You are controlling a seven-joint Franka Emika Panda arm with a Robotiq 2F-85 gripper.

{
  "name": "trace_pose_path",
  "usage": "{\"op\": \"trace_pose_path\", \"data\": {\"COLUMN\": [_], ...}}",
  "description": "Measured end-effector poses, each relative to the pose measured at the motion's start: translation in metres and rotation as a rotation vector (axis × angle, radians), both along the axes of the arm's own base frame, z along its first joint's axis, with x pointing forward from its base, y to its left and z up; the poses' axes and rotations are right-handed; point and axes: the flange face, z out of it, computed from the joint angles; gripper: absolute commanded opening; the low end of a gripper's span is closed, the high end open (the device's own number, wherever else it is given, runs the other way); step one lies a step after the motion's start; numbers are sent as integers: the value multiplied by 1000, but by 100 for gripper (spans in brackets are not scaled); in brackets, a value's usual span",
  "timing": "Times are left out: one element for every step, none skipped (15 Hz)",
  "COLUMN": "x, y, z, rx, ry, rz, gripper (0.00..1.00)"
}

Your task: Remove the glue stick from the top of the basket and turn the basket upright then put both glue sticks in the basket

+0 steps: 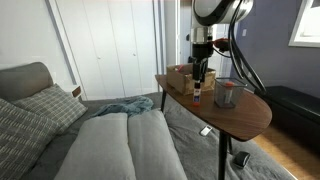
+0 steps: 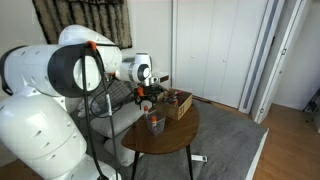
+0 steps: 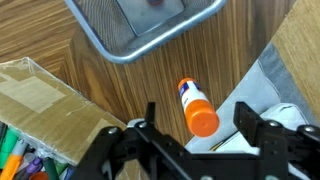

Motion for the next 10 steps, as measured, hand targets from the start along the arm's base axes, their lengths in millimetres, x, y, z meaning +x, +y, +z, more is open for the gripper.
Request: {"op": "trace_pose_path", "data": {"x": [3, 6, 9, 11, 12, 14, 14, 15, 15, 15], "y": [1, 1, 2, 3, 3, 3, 3, 3, 2, 2], "z": [-1, -2, -3, -4, -4, -5, -4, -4, -3, -2], "rx": [2, 5, 8, 10, 12, 13, 13, 13, 13, 14], "ry": [3, 6, 8, 8, 10, 11, 11, 10, 9, 7], "rz": [6, 12, 17, 22, 27, 29, 30, 29, 28, 27], "gripper": [44, 36, 30, 24, 16, 10, 5, 8, 8, 8]}}
